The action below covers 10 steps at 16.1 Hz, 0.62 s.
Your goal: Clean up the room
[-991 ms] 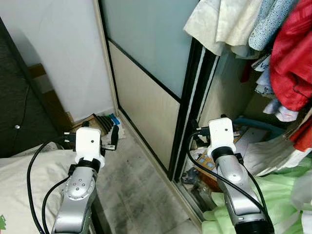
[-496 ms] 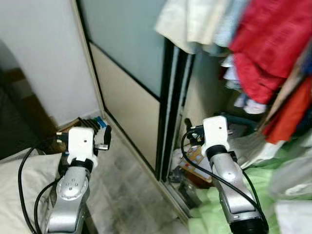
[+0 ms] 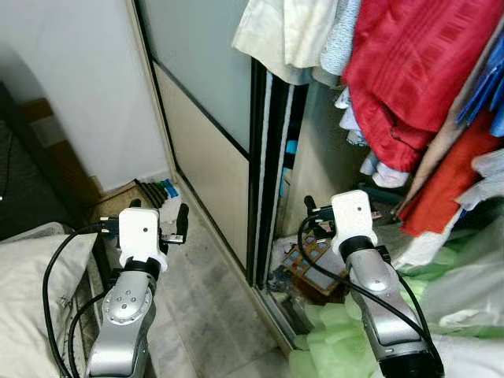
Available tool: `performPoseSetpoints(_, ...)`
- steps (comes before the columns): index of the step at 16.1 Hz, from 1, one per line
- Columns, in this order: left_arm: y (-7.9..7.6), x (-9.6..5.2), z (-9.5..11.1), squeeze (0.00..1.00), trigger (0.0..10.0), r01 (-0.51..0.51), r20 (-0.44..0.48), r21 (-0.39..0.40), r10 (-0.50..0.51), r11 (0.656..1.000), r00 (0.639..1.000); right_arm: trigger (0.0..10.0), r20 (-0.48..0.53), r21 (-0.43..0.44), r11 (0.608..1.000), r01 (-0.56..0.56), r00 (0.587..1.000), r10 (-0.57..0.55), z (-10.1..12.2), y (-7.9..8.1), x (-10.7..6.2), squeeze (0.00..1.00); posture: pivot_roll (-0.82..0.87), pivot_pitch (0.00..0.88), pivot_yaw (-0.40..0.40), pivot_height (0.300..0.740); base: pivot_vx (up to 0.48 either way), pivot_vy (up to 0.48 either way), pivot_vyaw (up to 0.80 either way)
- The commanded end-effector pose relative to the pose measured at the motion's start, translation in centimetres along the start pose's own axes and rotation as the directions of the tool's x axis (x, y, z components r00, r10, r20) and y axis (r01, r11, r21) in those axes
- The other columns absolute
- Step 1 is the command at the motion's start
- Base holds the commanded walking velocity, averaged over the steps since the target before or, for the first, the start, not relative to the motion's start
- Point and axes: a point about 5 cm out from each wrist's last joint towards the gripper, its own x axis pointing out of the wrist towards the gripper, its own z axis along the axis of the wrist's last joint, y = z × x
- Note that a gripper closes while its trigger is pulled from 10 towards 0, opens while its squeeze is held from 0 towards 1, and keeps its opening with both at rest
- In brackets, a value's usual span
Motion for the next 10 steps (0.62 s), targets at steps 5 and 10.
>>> performPoseSetpoints(5,0.22,-0.02,-0.22,0.0,10.0,-0.012,-0.001,0.003,0.012,1.0,1.0,10.0,-0.026,0.092,0.996,0.007,1.0,-0.005,0.12,0.39,-0.3,0.0,-0.07,0.0,-0.001,0.74,0.0,0.0,0.0)
performPoseSetpoints(10,0.94,-0.02,-0.27,0.0,10.0,-0.024,-0.006,0.038,0.024,0.999,1.0,10.0,0.016,0.106,0.992,-0.065,0.998,0.063,0.7,1.02,-0.51,0.0,-0.05,0.0,-0.002,0.74,0.0,0.0,0.48)
